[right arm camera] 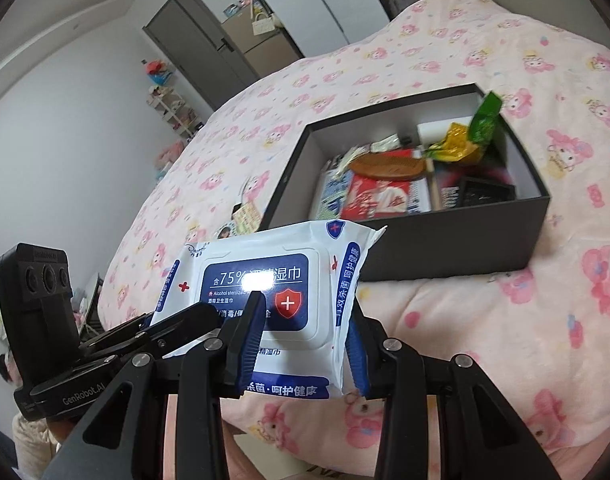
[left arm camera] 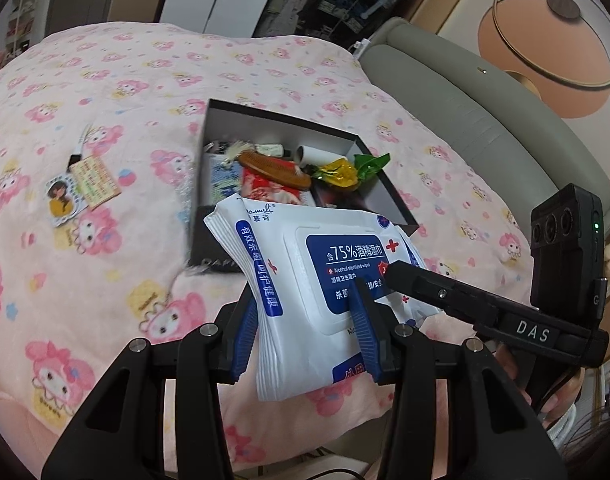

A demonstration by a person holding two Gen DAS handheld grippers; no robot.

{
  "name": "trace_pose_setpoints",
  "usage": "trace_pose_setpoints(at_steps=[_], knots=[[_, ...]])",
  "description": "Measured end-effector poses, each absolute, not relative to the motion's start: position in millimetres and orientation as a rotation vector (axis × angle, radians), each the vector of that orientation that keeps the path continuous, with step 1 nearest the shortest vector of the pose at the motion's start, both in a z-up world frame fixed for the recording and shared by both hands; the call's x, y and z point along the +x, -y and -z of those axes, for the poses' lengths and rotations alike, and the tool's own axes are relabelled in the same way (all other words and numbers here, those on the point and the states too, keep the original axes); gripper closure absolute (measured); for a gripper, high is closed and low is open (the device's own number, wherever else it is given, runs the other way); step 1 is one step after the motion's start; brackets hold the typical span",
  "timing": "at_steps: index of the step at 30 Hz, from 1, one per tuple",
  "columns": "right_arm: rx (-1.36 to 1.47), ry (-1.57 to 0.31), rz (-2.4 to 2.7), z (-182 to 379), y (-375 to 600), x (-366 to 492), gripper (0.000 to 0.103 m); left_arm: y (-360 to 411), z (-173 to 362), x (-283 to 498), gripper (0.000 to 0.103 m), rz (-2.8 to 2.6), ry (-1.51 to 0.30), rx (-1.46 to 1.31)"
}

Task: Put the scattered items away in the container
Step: 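Carry the wet-wipes pack into the DAPHNE box and lower it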

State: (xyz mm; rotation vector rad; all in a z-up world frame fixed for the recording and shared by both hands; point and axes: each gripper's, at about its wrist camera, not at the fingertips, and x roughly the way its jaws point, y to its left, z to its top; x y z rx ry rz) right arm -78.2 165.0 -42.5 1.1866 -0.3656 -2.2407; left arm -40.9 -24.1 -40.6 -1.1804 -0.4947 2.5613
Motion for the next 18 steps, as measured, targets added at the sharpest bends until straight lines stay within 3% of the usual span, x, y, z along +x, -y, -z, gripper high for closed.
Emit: trace_pose_setpoints(at_steps=[18], knots=[[1.164, 0.404, 2.315, 42.3, -198.0, -165.1, 0.069, -10.1, 34.8, -158.5, 0.058, -2.56, 0.371, -1.201]])
